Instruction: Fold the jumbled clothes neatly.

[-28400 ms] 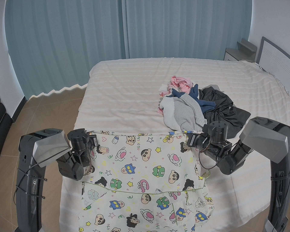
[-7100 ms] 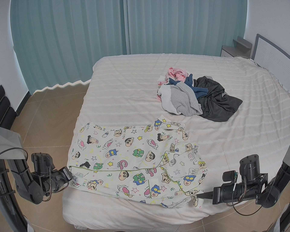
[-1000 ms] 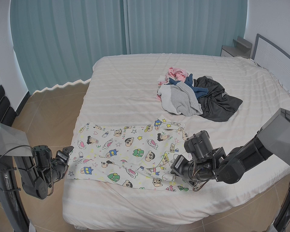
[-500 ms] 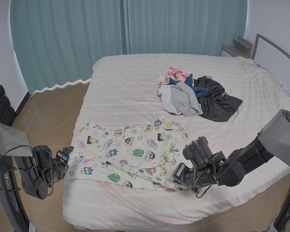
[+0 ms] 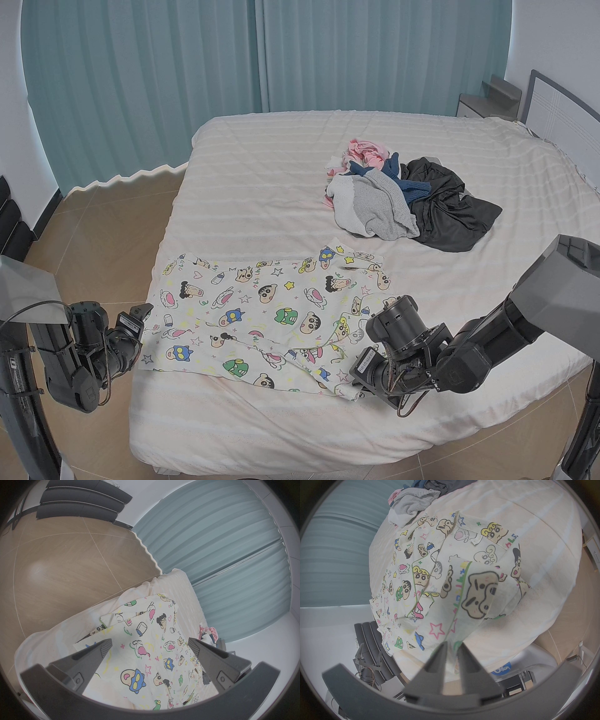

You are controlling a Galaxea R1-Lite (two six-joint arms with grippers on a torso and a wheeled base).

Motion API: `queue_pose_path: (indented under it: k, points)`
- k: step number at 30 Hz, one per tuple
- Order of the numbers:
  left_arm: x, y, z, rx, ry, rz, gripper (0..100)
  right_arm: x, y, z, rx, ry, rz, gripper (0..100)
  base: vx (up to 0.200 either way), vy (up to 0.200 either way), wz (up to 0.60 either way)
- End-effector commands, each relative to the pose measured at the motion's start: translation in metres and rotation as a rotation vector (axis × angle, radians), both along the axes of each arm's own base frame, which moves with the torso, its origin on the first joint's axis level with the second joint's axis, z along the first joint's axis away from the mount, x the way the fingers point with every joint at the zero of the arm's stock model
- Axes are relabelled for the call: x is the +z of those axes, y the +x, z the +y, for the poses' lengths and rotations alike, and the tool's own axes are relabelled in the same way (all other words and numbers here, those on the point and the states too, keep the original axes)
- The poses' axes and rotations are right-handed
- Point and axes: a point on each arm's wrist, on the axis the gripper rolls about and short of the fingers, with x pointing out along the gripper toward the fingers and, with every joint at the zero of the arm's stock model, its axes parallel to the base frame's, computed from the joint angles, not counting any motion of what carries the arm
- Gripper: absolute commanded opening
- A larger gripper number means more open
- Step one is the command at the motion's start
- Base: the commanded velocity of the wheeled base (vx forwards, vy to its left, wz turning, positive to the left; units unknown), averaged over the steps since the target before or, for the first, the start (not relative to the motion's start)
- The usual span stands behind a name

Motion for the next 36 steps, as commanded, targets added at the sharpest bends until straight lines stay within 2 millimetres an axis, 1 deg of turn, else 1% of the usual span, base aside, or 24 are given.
queue_pose_path:
  k: [1, 5, 6, 7, 10, 12, 14, 15, 16, 18, 21, 23, 24, 25, 26, 27, 30, 33, 36]
  points:
    - [-0.001, 0.0, 0.0, 0.002, 0.0, 0.004, 100, -0.005, -0.001, 0.0, 0.002, -0.011, 0.012, 100, 0.0, 0.0, 0.0]
    - [-0.002, 0.0, 0.0, 0.0, 0.0, 0.005, 100, 0.0, -0.003, -0.002, 0.0, -0.005, 0.005, 100, 0.0, 0.0, 0.0]
    - [-0.002, 0.0, 0.0, 0.006, 0.002, 0.005, 100, 0.004, -0.006, -0.005, 0.004, -0.006, -0.001, 100, 0.0, 0.0, 0.0]
    - [-0.002, 0.001, 0.0, 0.011, 0.005, 0.005, 100, 0.004, -0.008, -0.007, 0.007, -0.011, -0.001, 100, 0.0, 0.0, 0.0]
    - [-0.003, 0.001, 0.0, 0.016, 0.01, 0.007, 100, 0.011, -0.011, -0.009, 0.037, -0.004, -0.049, 100, 0.0, 0.0, 0.0]
    - [-0.003, 0.0, 0.0, 0.012, 0.023, 0.009, 100, 0.013, -0.012, -0.014, 0.079, -0.031, -0.11, 100, 0.0, 0.0, 0.0]
    - [-0.003, 0.0, 0.0, 0.01, 0.027, 0.012, 100, 0.015, -0.01, -0.021, 0.127, -0.083, -0.199, 100, 0.0, 0.0, 0.0]
    - [-0.003, 0.0, 0.0, 0.01, 0.027, 0.012, 100, 0.015, -0.009, -0.022, 0.13, -0.088, -0.205, 100, 0.0, 0.0, 0.0]
    - [-0.003, 0.0, 0.0, 0.01, 0.027, 0.012, 100, 0.017, -0.004, -0.029, 0.169, -0.122, -0.285, 100, 0.0, 0.0, 0.0]
    - [-0.003, 0.0, 0.0, 0.01, 0.027, 0.007, 100, 0.02, 0.002, -0.041, 0.211, -0.164, -0.372, 100, 0.0, 0.0, 0.0]
    - [-0.002, 0.0, 0.0, 0.01, 0.027, 0.002, 100, 0.016, 0.017, -0.066, 0.252, -0.238, -0.435, 100, 0.0, 0.0, 0.0]
    - [-0.003, 0.0, 0.0, 0.01, 0.027, 0.004, 100, 0.009, 0.024, -0.08, 0.274, -0.241, -0.431, 100, 0.0, 0.0, 0.0]
    - [-0.003, 0.0, 0.0, 0.01, 0.027, 0.004, 100, 0.009, 0.024, -0.08, 0.274, -0.241, -0.431, 100, 0.0, 0.0, 0.0]
    - [-0.004, 0.0, 0.0, 0.009, 0.029, 0.008, 100, 0.003, 0.026, -0.091, 0.291, -0.228, -0.414, 100, 0.0, 0.0, 0.0]
    - [-0.004, 0.0, 0.0, 0.009, 0.029, 0.008, 100, 0.003, 0.026, -0.091, 0.291, -0.228, -0.414, 100, 0.0, 0.0, 0.0]
    - [-0.005, 0.0, 0.0, 0.009, 0.028, 0.01, 100, -0.001, 0.025, -0.097, 0.315, -0.203, -0.401, 100, 0.0, 0.0, 0.0]
    - [-0.005, 0.0, 0.0, 0.009, 0.028, 0.012, 100, -0.005, 0.021, -0.1, 0.372, -0.166, -0.402, 100, 0.0, 0.0, 0.0]
    - [-0.006, 0.0, 0.0, 0.009, 0.028, 0.015, 100, -0.008, 0.021, -0.099, 0.409, -0.148, -0.415, 100, 0.0, 0.0, 0.0]
    - [-0.006, 0.0, 0.0, 0.009, 0.028, 0.015, 100, -0.016, 0.024, -0.093, 0.445, -0.112, -0.445, 100, 0.0, 0.0, 0.0]
